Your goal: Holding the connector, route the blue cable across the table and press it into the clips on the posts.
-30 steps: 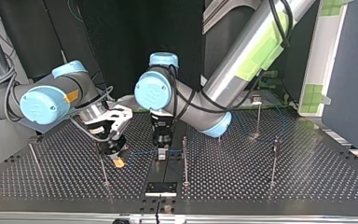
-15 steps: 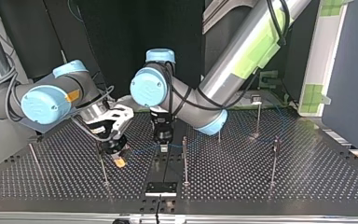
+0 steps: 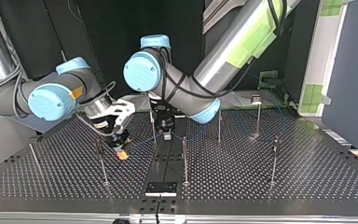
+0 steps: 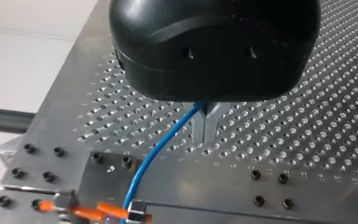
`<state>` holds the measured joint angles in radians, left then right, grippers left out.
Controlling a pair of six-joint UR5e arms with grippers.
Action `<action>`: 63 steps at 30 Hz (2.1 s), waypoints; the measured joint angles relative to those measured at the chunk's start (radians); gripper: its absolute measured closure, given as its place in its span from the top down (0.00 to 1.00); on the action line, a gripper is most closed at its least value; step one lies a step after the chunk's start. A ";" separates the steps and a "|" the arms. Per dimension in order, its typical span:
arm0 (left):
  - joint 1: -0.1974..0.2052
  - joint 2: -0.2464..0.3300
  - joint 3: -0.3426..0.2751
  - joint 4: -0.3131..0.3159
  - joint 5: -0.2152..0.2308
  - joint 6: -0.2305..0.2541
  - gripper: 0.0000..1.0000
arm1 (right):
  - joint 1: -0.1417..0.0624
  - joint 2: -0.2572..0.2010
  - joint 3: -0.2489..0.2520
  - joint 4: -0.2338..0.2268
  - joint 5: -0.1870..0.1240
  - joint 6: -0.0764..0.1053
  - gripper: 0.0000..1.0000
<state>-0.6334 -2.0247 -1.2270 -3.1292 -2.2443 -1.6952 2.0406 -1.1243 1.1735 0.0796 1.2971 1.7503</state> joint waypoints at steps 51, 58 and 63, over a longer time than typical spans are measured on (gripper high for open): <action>0.040 -0.039 -0.439 0.381 0.268 -0.025 0.00 | -0.010 -0.041 0.422 -0.129 0.078 -0.096 0.00; 0.044 -0.096 -0.481 0.428 0.306 -0.052 0.00 | -0.015 -0.034 0.425 -0.154 0.078 -0.087 0.00; 0.051 -0.112 -0.464 0.443 0.319 -0.066 0.00 | -0.016 -0.001 0.426 -0.158 0.073 -0.090 0.00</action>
<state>-0.5827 -2.1370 -1.6913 -2.6861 -1.9249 -1.7608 2.0246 -1.1257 1.5996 -0.0783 1.3701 1.6601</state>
